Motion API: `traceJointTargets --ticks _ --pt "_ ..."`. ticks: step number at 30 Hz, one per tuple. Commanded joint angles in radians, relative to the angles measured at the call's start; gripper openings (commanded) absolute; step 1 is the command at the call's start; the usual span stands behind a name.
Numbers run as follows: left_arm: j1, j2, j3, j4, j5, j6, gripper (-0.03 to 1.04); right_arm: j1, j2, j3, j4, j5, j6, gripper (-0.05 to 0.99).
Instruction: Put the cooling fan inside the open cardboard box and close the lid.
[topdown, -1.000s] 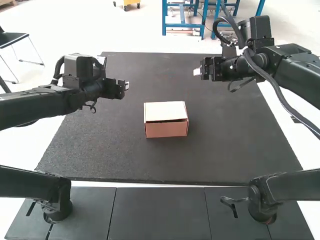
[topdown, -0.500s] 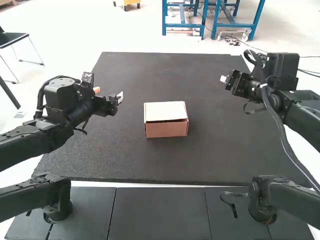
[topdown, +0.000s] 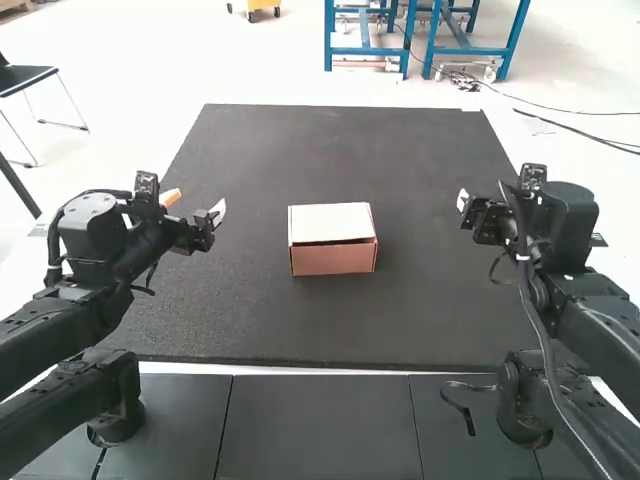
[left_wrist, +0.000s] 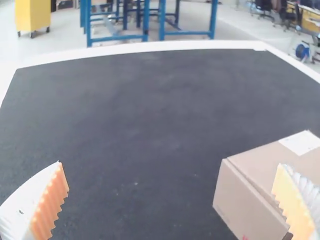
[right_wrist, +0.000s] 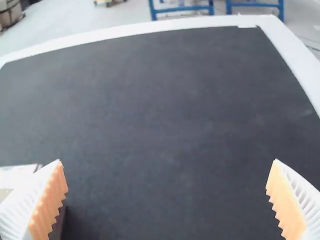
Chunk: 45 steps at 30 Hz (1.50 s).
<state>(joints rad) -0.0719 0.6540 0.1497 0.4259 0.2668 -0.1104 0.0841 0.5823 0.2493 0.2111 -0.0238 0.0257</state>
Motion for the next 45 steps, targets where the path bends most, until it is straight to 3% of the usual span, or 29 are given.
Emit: traceJointTargets --ticks 1,7,14,16,19,21,23,25,31,34,38,41,45 --pt "0.026 -0.073 -0.048 0.027 0.064 0.018 0.96 0.008 -0.067 -0.062 0.022 0.047 -0.043 0.91" --pt "0.032 -0.306 -0.141 0.010 0.075 0.021 0.96 0.000 -0.200 -0.148 0.051 0.039 -0.044 0.91" --pt "0.034 -0.665 -0.153 -0.226 0.058 0.066 0.96 -0.001 -0.364 -0.223 0.057 0.044 -0.044 0.91" --pt "0.041 -0.642 -0.151 -0.230 0.058 0.077 0.96 -0.003 -0.407 -0.225 0.050 0.042 -0.044 0.91" --pt "0.050 -0.656 -0.153 -0.305 0.058 0.141 0.96 -0.003 -0.467 -0.228 0.033 0.032 -0.044 0.91" --pt "0.055 -0.656 -0.151 -0.320 0.060 0.153 0.96 -0.003 -0.509 -0.232 0.017 0.032 -0.044 0.91" --pt "0.057 -0.654 -0.151 -0.355 0.058 0.212 0.96 -0.003 -0.556 -0.234 0.004 0.033 -0.044 0.91" --pt "0.057 -0.656 -0.151 -0.375 0.058 0.227 0.96 -0.003 -0.593 -0.234 -0.012 0.036 -0.044 0.91" --pt "0.057 -0.656 -0.151 -0.454 0.058 0.227 0.96 -0.010 -0.584 -0.234 -0.013 0.059 -0.050 0.91" --pt "0.057 -0.656 -0.150 -0.455 0.058 0.227 0.97 -0.010 -0.582 -0.248 -0.124 0.130 -0.066 0.91" --pt "0.057 -0.656 -0.151 -0.449 0.045 0.213 0.97 -0.010 -0.584 -0.249 -0.164 0.133 -0.076 0.91" --pt "0.061 -0.656 -0.151 -0.435 0.006 0.167 0.97 -0.010 -0.584 -0.249 -0.180 0.133 -0.076 0.91" --pt "0.078 -0.656 -0.151 -0.454 0.005 0.166 0.97 -0.010 -0.582 -0.249 -0.187 0.133 -0.078 0.91"
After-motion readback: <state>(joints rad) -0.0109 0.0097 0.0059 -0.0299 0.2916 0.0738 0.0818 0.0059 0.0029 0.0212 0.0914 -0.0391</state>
